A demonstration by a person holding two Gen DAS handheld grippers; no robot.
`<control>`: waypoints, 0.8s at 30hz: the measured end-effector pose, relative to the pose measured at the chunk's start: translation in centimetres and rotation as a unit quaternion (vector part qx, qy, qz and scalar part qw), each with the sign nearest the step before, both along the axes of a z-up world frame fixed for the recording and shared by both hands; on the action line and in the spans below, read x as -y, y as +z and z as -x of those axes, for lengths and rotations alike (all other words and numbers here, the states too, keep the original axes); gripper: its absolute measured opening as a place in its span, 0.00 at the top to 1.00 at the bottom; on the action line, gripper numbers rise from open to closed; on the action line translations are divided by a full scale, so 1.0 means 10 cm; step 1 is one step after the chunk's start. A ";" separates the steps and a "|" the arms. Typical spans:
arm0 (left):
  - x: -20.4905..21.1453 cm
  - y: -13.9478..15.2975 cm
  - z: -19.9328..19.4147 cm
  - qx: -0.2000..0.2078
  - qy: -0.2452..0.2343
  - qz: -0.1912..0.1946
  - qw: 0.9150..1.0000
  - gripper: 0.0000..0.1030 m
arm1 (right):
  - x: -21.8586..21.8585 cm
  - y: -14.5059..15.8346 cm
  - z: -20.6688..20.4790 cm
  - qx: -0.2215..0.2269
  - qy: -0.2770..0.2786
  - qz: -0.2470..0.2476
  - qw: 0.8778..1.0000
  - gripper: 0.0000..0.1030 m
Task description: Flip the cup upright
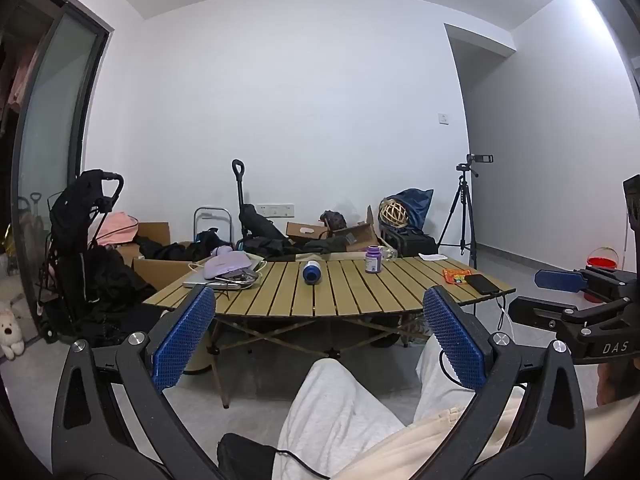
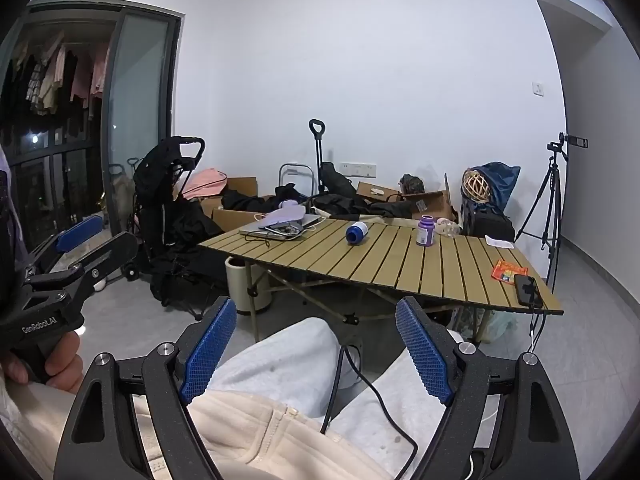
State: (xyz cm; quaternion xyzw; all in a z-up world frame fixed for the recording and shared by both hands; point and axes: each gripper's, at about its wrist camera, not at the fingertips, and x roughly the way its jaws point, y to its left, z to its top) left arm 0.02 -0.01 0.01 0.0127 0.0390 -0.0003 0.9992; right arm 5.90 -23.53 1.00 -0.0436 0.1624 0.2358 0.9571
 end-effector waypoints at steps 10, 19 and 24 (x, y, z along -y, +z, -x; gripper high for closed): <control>0.00 0.00 0.00 0.000 0.000 0.001 1.000 0.00 | 0.01 -0.01 0.01 -0.001 0.000 -0.003 1.000 0.16; 0.00 0.00 0.00 0.000 0.000 0.002 1.000 0.00 | 0.02 -0.02 0.01 -0.001 0.000 -0.003 1.000 0.16; 0.00 0.00 0.00 -0.001 0.000 0.002 1.000 0.00 | 0.02 -0.02 0.01 -0.002 0.000 -0.003 1.000 0.16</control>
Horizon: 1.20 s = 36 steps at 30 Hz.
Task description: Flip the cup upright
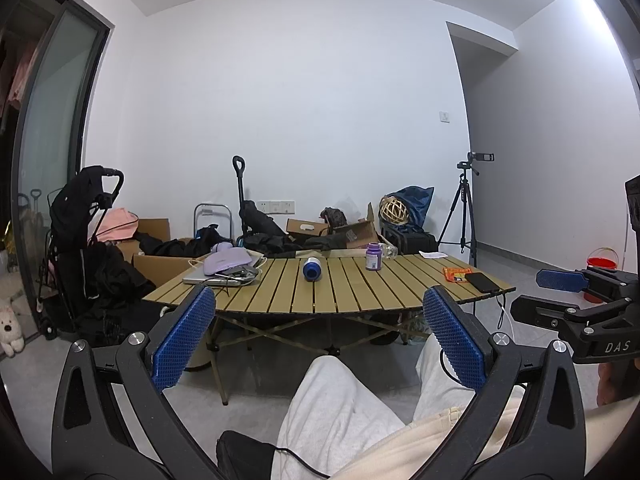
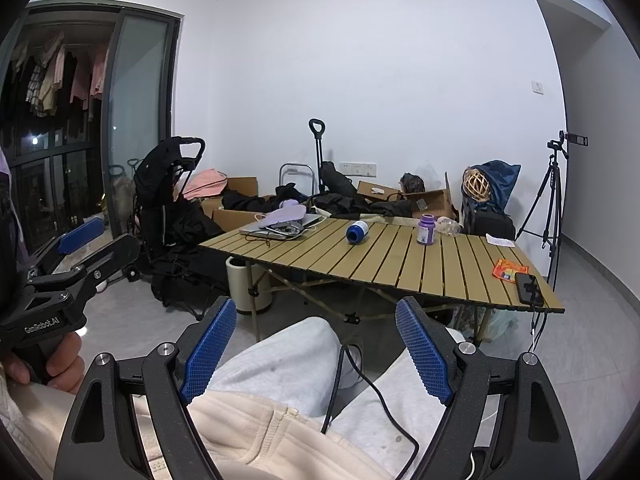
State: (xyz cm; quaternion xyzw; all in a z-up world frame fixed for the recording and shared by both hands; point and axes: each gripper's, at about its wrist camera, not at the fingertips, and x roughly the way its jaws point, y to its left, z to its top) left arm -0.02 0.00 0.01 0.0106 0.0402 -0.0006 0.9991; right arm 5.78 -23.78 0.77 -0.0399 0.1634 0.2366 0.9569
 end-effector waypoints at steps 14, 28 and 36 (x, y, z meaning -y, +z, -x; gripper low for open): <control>-0.04 -0.07 -0.05 -0.007 0.004 0.004 1.000 0.00 | 0.01 -0.02 0.00 -0.003 0.001 0.000 1.000 0.16; -0.01 -0.08 -0.08 -0.011 0.004 0.005 1.000 0.00 | 0.03 -0.02 0.03 -0.004 0.001 0.001 1.000 0.16; -0.01 -0.14 -0.09 -0.018 0.004 0.006 1.000 0.00 | -0.04 -0.13 0.02 -0.007 0.000 0.002 1.000 0.16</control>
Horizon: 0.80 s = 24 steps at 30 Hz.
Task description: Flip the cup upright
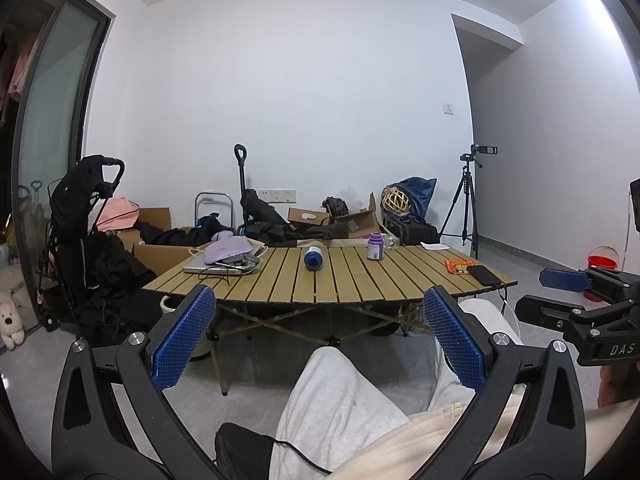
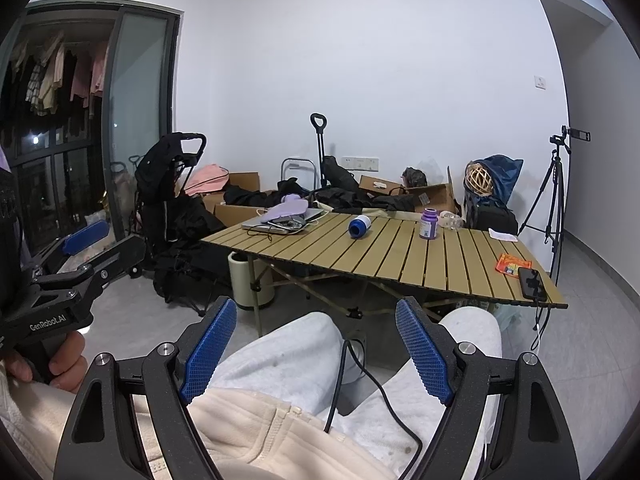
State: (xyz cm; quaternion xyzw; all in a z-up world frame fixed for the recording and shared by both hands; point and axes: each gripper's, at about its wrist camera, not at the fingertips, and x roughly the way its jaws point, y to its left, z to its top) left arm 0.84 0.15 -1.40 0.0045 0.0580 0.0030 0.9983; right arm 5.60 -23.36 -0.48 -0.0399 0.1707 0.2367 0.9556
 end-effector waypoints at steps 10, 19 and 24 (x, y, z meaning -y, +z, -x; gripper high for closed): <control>0.00 0.01 0.02 0.001 -0.001 -0.002 1.000 0.00 | 0.01 0.01 0.03 0.005 0.002 0.002 1.000 0.16; 0.02 0.00 0.03 -0.002 0.000 0.000 1.000 0.00 | 0.01 0.03 0.04 0.005 0.002 0.003 1.000 0.16; 0.01 0.05 0.01 -0.003 0.000 -0.001 1.000 0.00 | 0.02 0.07 0.02 0.004 0.003 0.003 1.000 0.16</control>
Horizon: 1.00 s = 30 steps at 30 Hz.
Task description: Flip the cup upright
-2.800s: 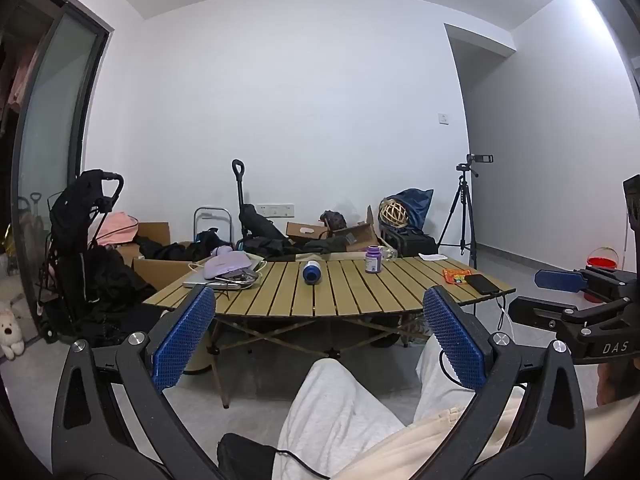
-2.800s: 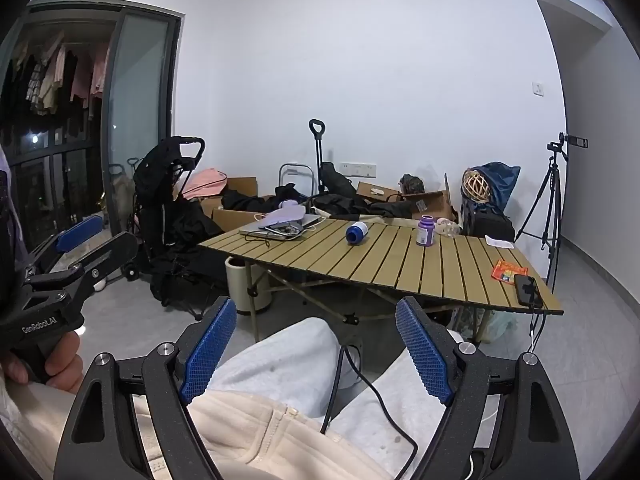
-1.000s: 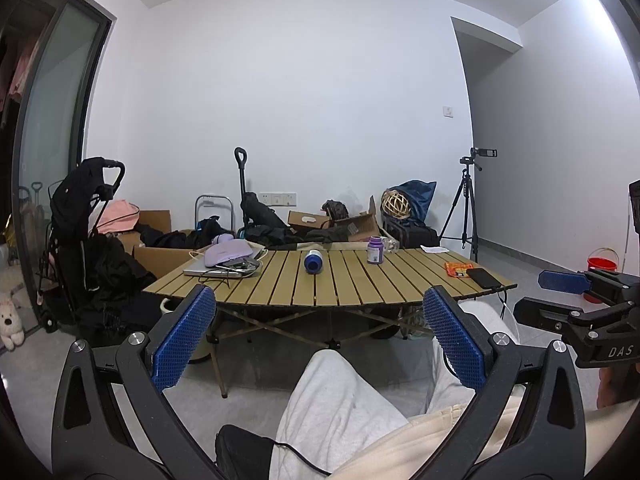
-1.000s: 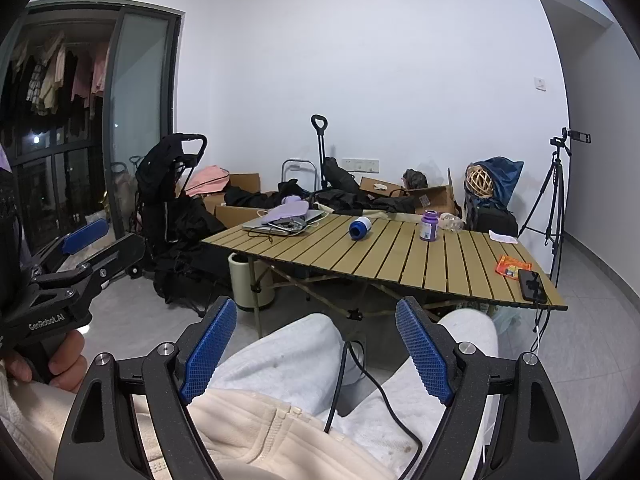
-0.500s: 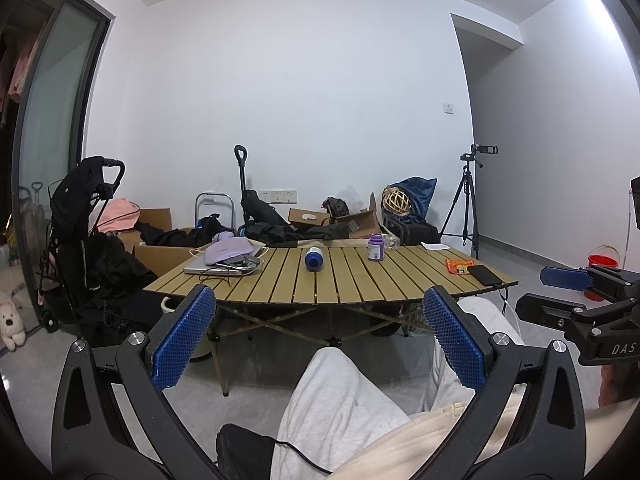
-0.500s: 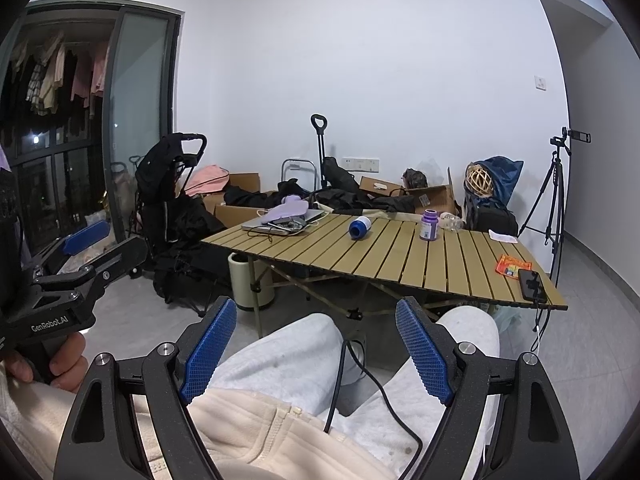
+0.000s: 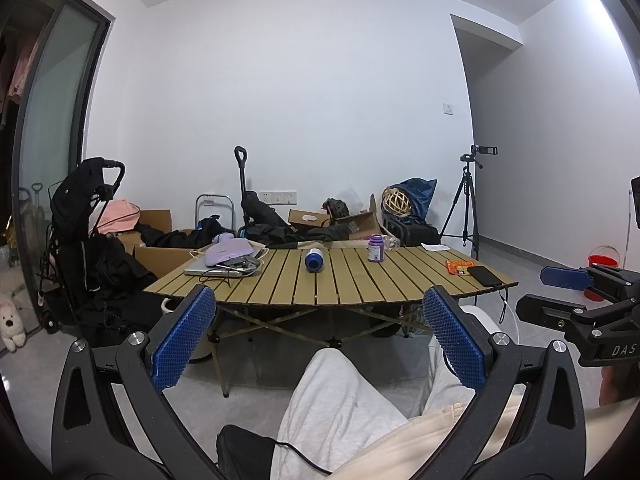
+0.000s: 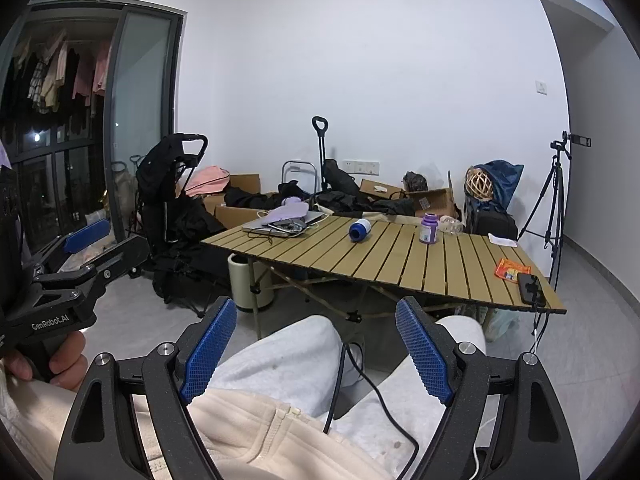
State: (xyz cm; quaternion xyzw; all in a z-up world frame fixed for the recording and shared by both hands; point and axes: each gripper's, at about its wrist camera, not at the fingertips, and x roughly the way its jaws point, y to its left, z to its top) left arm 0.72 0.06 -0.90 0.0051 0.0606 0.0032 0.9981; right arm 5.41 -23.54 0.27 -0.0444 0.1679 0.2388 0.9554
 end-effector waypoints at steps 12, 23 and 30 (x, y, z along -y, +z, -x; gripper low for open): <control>-0.01 0.02 -0.02 -0.002 -0.001 0.000 1.000 0.00 | 0.02 -0.01 0.00 0.002 -0.002 -0.001 1.000 0.16; -0.07 0.16 -0.55 0.054 0.050 -0.068 0.995 0.00 | -0.06 0.14 -0.56 0.019 0.009 0.017 1.000 0.16; -0.36 0.22 -1.45 -0.006 0.033 -0.012 0.999 0.00 | -0.20 0.30 -1.54 -0.022 0.042 0.017 0.999 0.16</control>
